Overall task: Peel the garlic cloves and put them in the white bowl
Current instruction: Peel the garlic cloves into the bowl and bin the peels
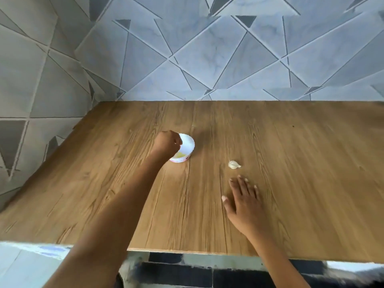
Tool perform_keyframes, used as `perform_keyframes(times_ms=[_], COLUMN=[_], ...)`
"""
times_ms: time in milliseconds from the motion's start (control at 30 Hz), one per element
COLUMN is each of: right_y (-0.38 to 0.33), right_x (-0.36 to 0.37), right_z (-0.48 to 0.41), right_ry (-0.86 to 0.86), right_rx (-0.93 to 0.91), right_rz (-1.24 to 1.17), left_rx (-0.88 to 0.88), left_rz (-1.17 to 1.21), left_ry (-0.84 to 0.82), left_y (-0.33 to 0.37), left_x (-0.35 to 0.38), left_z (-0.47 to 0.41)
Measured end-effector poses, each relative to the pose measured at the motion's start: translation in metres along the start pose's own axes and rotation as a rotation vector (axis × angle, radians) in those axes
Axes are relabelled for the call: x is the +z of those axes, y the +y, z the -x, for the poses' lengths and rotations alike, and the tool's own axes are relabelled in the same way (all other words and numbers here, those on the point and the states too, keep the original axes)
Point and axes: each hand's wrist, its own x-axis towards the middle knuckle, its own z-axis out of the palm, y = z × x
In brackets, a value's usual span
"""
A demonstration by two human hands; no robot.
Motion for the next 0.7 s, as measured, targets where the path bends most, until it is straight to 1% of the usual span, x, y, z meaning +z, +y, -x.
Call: perform_keyframes(times_ms=[67, 100, 133, 200, 300, 333, 367, 433, 467, 533, 600, 633, 700], right_y=[0.0, 0.0, -0.001, -0.003, -0.002, -0.002, -0.002, -0.002, -0.003, -0.003, -0.003, -0.002, 0.004], right_x=[0.002, 0.002, 0.002, 0.002, 0.003, 0.003, 0.002, 0.0, -0.002, -0.004, -0.01, -0.013, -0.019], right_z=[-0.001, -0.002, -0.003, -0.003, -0.001, 0.0, 0.001, 0.003, 0.004, 0.004, 0.002, 0.0, -0.003], right_ry=[-0.009, -0.01, -0.008, -0.002, -0.01, -0.019, -0.025, -0.02, -0.004, 0.046, 0.084, 0.094, 0.111], right_rx=[0.006, 0.01, 0.01, 0.012, 0.033, 0.034, 0.034, 0.035, 0.044, 0.098, 0.172, 0.196, 0.208], right_rz=[-0.011, -0.018, -0.021, -0.015, -0.014, -0.022, -0.037, -0.114, -0.18, -0.36, -0.571, -0.659, -0.749], left_rx=[-0.028, -0.03, -0.023, 0.007, 0.102, 0.156, 0.201, 0.278, 0.34, 0.474, 0.535, 0.553, 0.569], left_rz=[-0.188, -0.245, -0.308, -0.376, -0.367, -0.341, -0.28, -0.11, -0.036, 0.03, -0.023, -0.08, -0.185], left_ry=[-0.214, -0.285, -0.335, -0.364, -0.318, -0.259, -0.164, -0.005, -0.002, -0.113, -0.217, -0.239, -0.266], left_y=[0.0, 0.0, -0.003, -0.005, -0.004, 0.001, 0.009, 0.03, 0.043, 0.067, 0.081, 0.085, 0.09], left_x=[0.006, 0.01, 0.014, 0.018, 0.021, 0.019, 0.019, 0.023, 0.028, 0.044, 0.065, 0.075, 0.092], left_z=[-0.019, -0.026, -0.033, -0.039, -0.049, -0.047, -0.043, -0.028, -0.016, 0.001, 0.009, 0.009, 0.01])
